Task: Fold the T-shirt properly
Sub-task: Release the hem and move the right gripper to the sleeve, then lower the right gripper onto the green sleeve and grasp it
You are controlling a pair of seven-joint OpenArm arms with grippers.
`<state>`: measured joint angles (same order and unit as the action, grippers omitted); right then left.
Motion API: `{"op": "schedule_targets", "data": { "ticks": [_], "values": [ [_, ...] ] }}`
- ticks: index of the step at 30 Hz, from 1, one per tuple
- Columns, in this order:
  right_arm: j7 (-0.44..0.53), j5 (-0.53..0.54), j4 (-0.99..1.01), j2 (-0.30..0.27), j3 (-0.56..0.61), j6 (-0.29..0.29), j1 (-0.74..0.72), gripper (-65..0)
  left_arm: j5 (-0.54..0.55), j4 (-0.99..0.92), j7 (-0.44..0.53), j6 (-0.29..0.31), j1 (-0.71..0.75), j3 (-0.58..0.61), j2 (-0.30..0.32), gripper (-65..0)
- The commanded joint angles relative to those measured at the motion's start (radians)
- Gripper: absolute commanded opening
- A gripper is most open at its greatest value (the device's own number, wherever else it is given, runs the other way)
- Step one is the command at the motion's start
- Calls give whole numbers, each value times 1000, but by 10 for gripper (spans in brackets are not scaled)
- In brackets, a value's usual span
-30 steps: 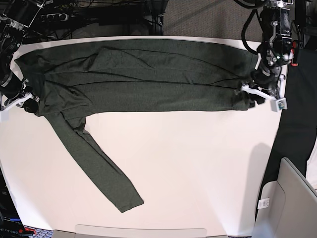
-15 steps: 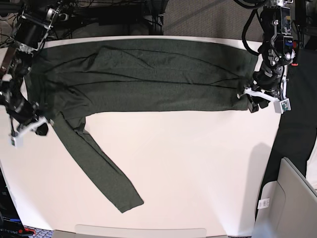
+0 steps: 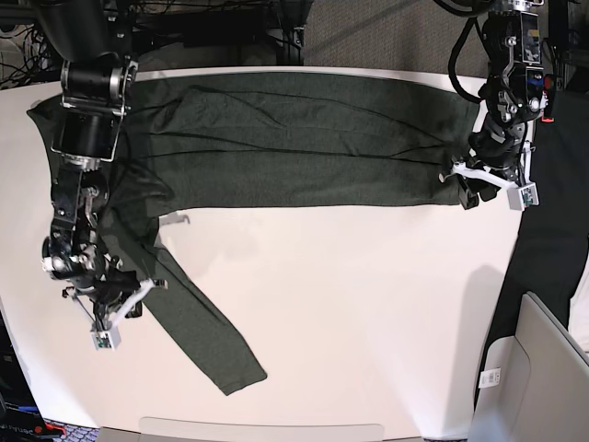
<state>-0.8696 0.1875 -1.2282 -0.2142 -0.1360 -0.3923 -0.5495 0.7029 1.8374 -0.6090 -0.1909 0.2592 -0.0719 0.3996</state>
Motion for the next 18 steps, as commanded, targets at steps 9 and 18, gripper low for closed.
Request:
{"op": "schedule_targets", "data": {
  "ticks": [9,18],
  "values": [
    [138,-53,147,-8,-4,-1,-88,-610,-1,17,19,3,-7,-4,14,-415],
    [226,-194,158,-3,-3,-1,-80,-342,-1,17,18,5,-7,-4,14,-415]
  ]
}}
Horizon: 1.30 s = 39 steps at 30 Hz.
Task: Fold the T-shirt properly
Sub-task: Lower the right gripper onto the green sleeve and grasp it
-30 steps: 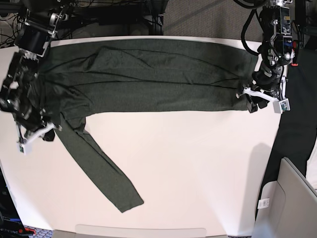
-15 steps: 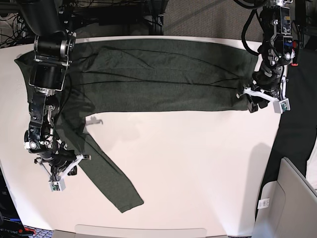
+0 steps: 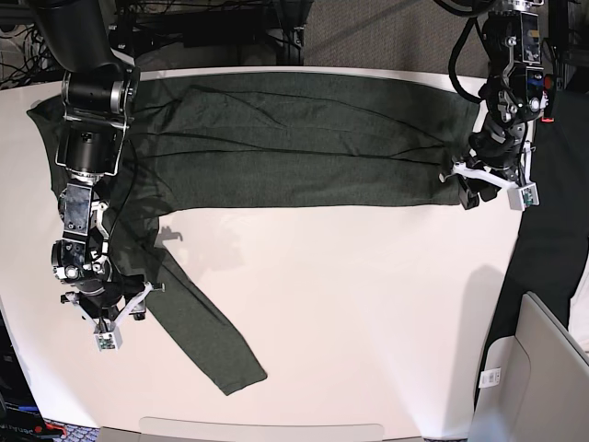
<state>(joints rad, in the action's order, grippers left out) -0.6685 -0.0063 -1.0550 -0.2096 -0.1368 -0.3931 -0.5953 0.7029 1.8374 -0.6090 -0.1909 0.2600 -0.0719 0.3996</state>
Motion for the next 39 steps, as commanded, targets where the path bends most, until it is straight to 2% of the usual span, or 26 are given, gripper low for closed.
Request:
{"op": "schedule_targets", "data": {
  "ticks": [1,3,8,12,15,30,32,36,39],
  "values": [
    [25,-1,-14,-7,-2,0,-35,-321,-1,17,18,5,-8,-4,14,-414],
    [25,-1,2,-7,-4,0,-38,-301,-1,17,18,5,-8,-4,14,-414],
    [31,-1,77,-17,-13,0,-45,-302,-1,17,18,5,-8,-4,14,-414],
    [31,-4,123,-14,-106,0,-47,-302,-1,17,18,5,-8,-4,14,-414],
    [33,-5,141,-15,-136,0,-42,-302,-1,17,18,5,-8,-4,14,-415],
    [33,-1,261,-17,-137,0,-5,-304,1,17,18,5,-8,-4,14,-415],
    [26,1,275,-11,-139,0,-5,-338,1,17,18,5,-8,-4,14,-415],
    [23,1,275,14,-139,-5,5,-468,1,25,18,5,-8,-4,14,-415],
    [-10,1,275,29,-136,-7,7,-495,2,38,18,5,-8,-4,14,-415]
  ]
}}
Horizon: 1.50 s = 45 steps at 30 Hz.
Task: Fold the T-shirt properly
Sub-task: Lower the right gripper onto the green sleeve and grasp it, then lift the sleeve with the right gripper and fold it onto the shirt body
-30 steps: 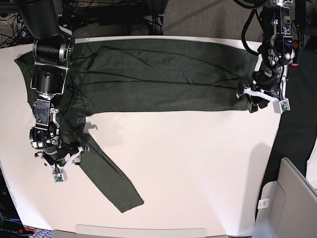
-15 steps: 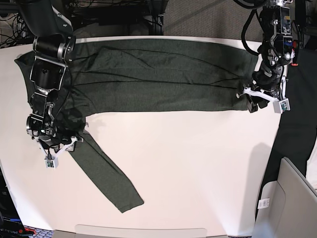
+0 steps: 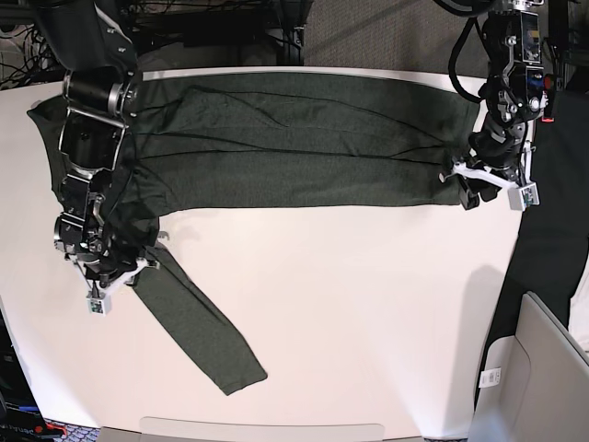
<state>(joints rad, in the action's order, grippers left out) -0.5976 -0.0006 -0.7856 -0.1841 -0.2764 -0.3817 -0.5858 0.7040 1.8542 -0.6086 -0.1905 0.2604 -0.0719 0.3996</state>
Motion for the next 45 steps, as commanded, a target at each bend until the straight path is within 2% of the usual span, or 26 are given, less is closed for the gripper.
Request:
{"op": "schedule_targets", "data": {
  "ticks": [1,6,11,12,17,21,26,30,35,42,45],
  "values": [
    [-94,-5,4,13,4,-18,-4,-495,1,23,17,4,-8,-4,14,-415],
    [-112,-5,-4,28,4,-18,-6,-510,1,34,17,4,-8,-4,14,-415],
    [-114,41,-4,27,2,-18,-3,-644,1,35,17,4,-8,-4,14,-415],
    [-115,64,-4,25,2,-20,-1,-650,1,35,17,4,-8,-4,14,-415],
    [-184,208,-62,-1,2,-24,17,-643,1,35,23,4,10,-6,14,-415],
    [-236,311,-205,-19,2,-107,79,-643,1,35,25,4,12,-6,14,-415],
    [-302,420,-366,-36,1,-141,158,-643,1,35,25,4,12,-6,14,-415],
    [-356,563,-493,-65,1,-141,232,-643,1,35,25,4,12,-6,14,-415],
    [-419,755,-621,-99,1,-178,310,-643,1,34,25,4,12,-6,14,-415],
    [-454,884,-717,-113,1,-188,402,-643,1,34,25,4,12,-6,14,-415],
    [-491,920,-740,-108,2,-242,430,-643,1,32,25,4,12,-7,14,-415]
  ]
}}
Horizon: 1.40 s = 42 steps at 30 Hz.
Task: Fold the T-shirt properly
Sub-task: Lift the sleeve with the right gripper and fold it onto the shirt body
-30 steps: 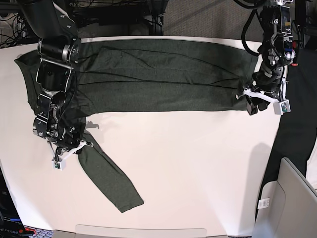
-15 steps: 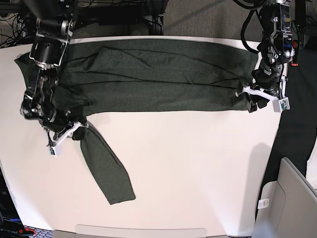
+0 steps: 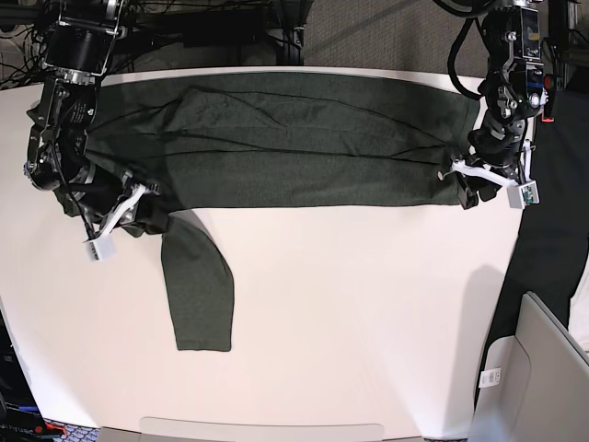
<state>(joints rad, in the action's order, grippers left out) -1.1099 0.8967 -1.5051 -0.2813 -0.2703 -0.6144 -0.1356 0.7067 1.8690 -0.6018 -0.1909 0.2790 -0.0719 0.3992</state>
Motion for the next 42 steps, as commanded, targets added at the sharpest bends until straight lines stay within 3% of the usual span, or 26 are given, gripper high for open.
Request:
{"op": "schedule_targets", "data": {
  "ticks": [1,17,22,27,30,37,42],
  "values": [
    [6,32,-35,-8,-4,-22,-12,-643,-2,17,18,5,-7,-7,14,-416],
    [-63,49,-213,96,181,-68,113,-643,-2,17,18,5,-7,-6,13,-416],
    [-68,49,-259,90,236,-68,149,-643,-2,17,18,5,-7,-6,13,-416],
    [-138,49,-271,87,253,-68,161,-644,-2,17,18,5,-7,-6,13,-416],
    [-143,42,-260,52,309,-65,161,-643,-2,17,18,5,-7,-6,13,-416],
    [-155,-84,-246,23,437,-60,149,-640,-2,16,18,5,-7,-6,13,-416],
    [-106,-139,-249,24,394,-60,143,-641,-2,16,18,5,-2,-6,13,-416]
  ]
}}
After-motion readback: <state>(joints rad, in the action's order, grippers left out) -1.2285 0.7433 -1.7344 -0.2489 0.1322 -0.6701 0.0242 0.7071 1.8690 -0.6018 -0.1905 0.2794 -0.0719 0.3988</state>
